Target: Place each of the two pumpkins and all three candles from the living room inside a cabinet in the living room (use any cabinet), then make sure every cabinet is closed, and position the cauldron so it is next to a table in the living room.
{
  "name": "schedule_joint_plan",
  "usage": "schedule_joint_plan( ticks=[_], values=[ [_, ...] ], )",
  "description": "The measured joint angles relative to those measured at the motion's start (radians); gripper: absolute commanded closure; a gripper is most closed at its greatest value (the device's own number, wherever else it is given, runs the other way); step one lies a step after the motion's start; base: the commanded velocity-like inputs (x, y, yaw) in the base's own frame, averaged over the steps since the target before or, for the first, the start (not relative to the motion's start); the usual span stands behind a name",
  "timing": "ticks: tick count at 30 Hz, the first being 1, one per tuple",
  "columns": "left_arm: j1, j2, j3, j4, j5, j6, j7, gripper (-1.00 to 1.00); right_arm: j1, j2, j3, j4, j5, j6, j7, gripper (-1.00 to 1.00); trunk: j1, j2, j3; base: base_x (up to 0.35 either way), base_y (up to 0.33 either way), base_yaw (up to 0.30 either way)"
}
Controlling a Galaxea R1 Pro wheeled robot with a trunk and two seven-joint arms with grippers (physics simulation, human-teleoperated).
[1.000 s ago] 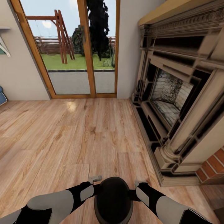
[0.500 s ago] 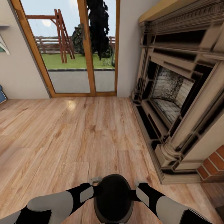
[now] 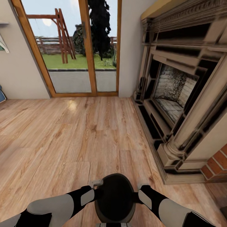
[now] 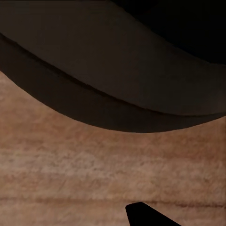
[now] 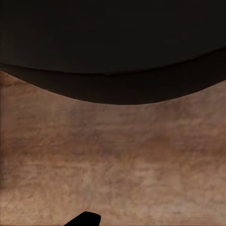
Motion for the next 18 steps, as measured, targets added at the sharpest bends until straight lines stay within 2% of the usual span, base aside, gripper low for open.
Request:
schedule_joint_plan(
  ticks=[6,7,11,12,15,18],
  values=[
    [0.0,0.001,0.0,0.001,0.0,0.001,0.0,-1.0,0.0,-0.002,-0.002,0.001,-0.002,-0.001,0.001,-1.0,0.015,-0.027,-0.02,0.0,0.0,0.0],
    [0.0,0.001,0.0,0.001,0.0,0.001,0.0,-1.0,-0.001,-0.002,-0.003,-0.002,-0.021,-0.002,0.001,-1.0,0.015,-0.027,-0.024,0.0,0.0,0.0],
    [0.0,0.001,-0.001,0.002,0.0,0.001,0.0,-1.0,-0.025,-0.002,0.001,-0.003,-0.028,0.064,0.001,-1.0,0.017,-0.028,-0.04,0.0,0.0,0.0],
    [-0.001,0.007,0.0,0.008,0.001,-0.005,-0.005,-1.0,-0.023,-0.004,-0.001,-0.002,-0.034,0.058,0.007,-1.0,0.016,-0.028,-0.039,0.0,0.0,0.0],
    [0.004,0.015,0.001,0.007,-0.001,0.002,0.001,-1.0,-0.026,-0.005,0.031,0.002,-0.076,0.051,0.006,-1.0,0.016,-0.028,-0.039,0.0,0.0,0.0],
    [0.007,0.015,0.001,0.003,-0.001,0.006,0.004,-1.0,-0.029,-0.004,0.031,0.0,-0.066,0.063,0.001,-1.0,0.017,-0.028,-0.04,0.0,0.0,0.0]
  ],
)
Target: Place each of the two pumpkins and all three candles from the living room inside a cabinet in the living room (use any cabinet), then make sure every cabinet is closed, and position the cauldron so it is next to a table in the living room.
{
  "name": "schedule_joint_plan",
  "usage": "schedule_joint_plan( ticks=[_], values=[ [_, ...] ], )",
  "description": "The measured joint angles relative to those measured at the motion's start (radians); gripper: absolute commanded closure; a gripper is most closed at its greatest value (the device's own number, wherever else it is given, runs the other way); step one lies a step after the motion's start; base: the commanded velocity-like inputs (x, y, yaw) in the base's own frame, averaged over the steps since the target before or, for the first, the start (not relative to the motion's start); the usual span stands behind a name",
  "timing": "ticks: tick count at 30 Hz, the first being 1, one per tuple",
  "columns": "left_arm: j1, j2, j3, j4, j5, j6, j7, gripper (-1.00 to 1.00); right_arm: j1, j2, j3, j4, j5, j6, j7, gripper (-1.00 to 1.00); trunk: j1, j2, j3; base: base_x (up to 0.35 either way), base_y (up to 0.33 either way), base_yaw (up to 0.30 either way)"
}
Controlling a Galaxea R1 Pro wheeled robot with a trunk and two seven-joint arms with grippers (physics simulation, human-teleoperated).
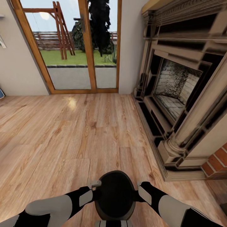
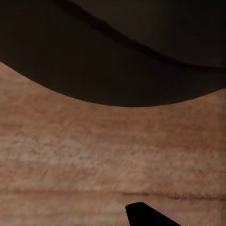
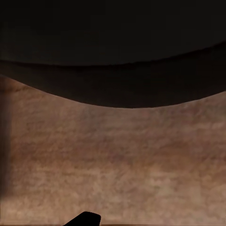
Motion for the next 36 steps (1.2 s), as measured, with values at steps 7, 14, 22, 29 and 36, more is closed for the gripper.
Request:
schedule_joint_plan(
  ticks=[7,14,22,29,36],
  values=[
    [0.002,0.002,-0.001,-0.001,0.0,0.001,0.001,-1.0,-0.002,0.001,-0.03,-0.001,0.028,0.006,-0.005,-1.0,0.0,0.0,0.0,0.0,0.0,0.0],
    [0.002,0.002,-0.001,0.001,0.0,0.001,0.013,-1.0,-0.002,0.003,-0.029,-0.001,0.031,0.009,-0.009,-1.0,0.0,0.0,0.0,0.0,0.0,0.0],
    [0.001,-0.001,0.01,-0.015,0.002,-0.001,0.105,1.0,-0.002,0.005,-0.033,-0.001,0.031,0.006,-0.005,1.0,0.0,0.0,0.0,0.0,0.0,0.0],
    [0.002,0.001,0.01,-0.017,0.003,-0.004,0.103,1.0,-0.002,0.005,-0.036,0.0,0.033,0.006,-0.003,1.0,0.0,0.0,0.0,0.0,0.0,0.0],
    [0.001,-0.002,0.012,-0.014,0.0,0.0,0.109,1.0,-0.002,0.005,-0.033,-0.002,0.034,0.007,-0.003,1.0,0.0,0.0,0.0,0.0,0.0,0.0]
  ],
)
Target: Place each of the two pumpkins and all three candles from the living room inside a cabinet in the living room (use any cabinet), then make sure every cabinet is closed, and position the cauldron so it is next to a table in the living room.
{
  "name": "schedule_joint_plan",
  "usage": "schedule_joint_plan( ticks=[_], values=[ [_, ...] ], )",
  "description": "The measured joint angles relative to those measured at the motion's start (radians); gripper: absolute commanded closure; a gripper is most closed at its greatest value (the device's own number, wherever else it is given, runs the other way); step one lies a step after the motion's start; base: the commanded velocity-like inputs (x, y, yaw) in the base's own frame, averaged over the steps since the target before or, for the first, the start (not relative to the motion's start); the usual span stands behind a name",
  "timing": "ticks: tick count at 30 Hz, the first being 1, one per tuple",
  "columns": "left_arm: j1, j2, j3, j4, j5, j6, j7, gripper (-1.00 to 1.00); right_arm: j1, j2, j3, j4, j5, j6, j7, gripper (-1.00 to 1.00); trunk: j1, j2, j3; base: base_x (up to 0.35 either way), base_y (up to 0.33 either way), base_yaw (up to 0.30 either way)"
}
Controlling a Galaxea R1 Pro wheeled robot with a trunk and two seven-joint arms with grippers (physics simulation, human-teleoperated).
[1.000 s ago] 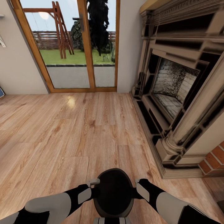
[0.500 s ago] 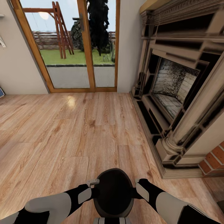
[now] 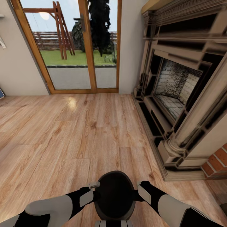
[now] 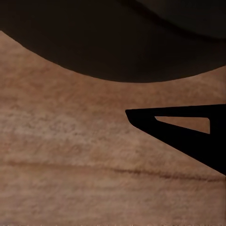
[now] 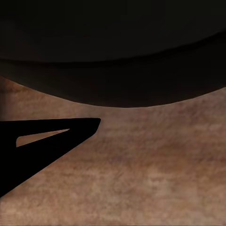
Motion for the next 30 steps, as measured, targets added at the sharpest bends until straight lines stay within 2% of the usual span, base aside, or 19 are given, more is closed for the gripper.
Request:
schedule_joint_plan(
  ticks=[11,20,25,30],
  values=[
    [-0.007,-0.008,0.002,0.022,0.004,0.084,0.02,1.0,-0.002,0.003,-0.002,-0.003,-0.005,0.009,-0.006,1.0,0.0,0.0,0.0,0.0,0.0,0.0],
    [-0.013,-0.013,0.001,0.045,0.008,0.091,0.021,1.0,-0.013,0.004,-0.002,-0.004,-0.002,0.009,-0.008,1.0,0.0,0.0,0.0,0.0,0.0,0.0],
    [-0.016,-0.013,0.0,0.043,0.005,0.09,0.021,1.0,-0.014,0.005,-0.005,-0.012,0.055,0.005,-0.004,1.0,0.0,0.0,0.0,0.0,0.0,0.0],
    [-0.016,-0.013,0.0,0.044,0.006,0.09,0.02,1.0,-0.014,0.004,-0.005,-0.015,0.069,0.002,-0.004,1.0,0.0,0.0,0.0,0.0,0.0,0.0]
  ],
)
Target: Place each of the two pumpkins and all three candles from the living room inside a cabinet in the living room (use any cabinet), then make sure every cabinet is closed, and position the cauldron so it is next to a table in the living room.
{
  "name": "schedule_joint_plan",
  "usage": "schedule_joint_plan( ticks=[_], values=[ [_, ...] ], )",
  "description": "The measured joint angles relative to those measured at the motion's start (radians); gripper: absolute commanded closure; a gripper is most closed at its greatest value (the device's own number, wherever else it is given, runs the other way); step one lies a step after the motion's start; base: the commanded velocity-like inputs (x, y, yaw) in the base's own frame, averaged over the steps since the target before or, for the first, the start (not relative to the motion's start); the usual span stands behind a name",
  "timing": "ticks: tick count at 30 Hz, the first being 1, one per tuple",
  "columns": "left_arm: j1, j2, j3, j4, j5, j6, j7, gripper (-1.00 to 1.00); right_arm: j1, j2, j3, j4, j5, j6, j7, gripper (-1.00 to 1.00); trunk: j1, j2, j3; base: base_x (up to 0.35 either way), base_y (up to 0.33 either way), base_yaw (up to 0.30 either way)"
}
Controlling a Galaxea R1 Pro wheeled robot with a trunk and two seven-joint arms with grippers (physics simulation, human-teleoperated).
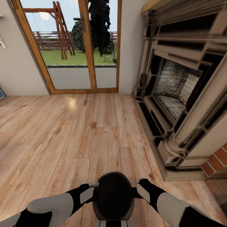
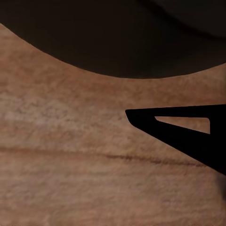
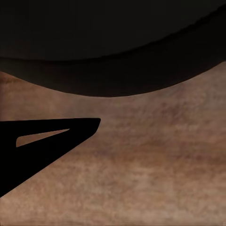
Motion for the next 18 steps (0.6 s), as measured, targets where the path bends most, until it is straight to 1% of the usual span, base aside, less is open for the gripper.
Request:
schedule_joint_plan(
  ticks=[6,18],
  values=[
    [0.0,0.0,-0.002,0.002,-0.005,0.001,0.002,1.0,0.0,0.0,0.005,-0.01,0.013,0.002,-0.003,1.0,0.0,0.0,0.0,0.0,0.0,0.0],
    [0.0,0.0,-0.007,-0.003,-0.004,-0.007,0.0,1.0,0.0,0.0,0.005,-0.009,0.015,0.001,-0.004,1.0,0.0,0.0,0.0,0.0,0.0,0.0]
  ],
)
